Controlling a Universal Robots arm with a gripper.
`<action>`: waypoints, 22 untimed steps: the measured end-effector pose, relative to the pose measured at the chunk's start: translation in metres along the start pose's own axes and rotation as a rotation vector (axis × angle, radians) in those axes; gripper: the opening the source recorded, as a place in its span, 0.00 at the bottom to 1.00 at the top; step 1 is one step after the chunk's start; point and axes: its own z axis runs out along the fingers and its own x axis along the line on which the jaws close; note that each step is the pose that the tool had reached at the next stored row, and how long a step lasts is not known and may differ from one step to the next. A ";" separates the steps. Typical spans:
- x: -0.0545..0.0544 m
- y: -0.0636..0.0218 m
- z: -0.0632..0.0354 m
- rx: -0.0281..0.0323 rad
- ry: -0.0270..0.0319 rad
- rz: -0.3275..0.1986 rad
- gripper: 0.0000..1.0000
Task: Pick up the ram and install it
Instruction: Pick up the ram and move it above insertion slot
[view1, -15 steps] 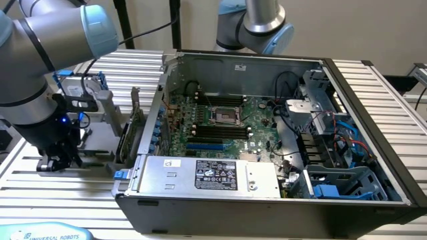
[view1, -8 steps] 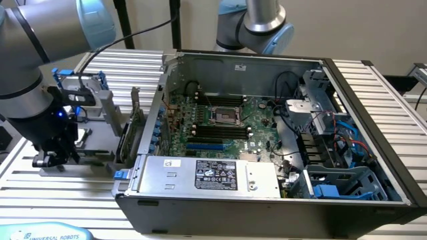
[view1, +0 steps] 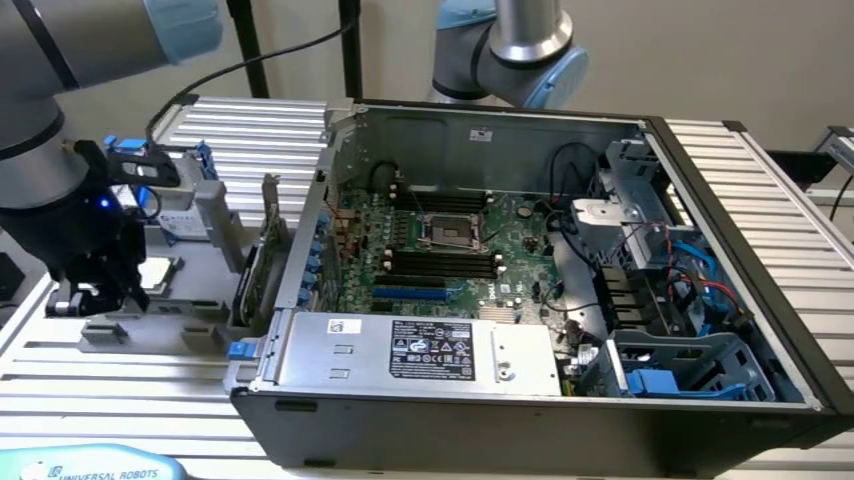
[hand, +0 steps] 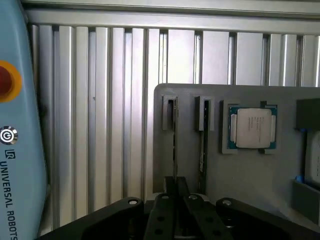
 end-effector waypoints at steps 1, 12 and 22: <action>0.000 0.0001 -0.0045 -0.0002 0.0000 0.000 0.13; -0.002 0.0003 -0.0546 -0.0005 -0.0002 0.000 0.13; -0.004 -0.0099 -0.0995 -0.0008 -0.0028 -0.003 0.13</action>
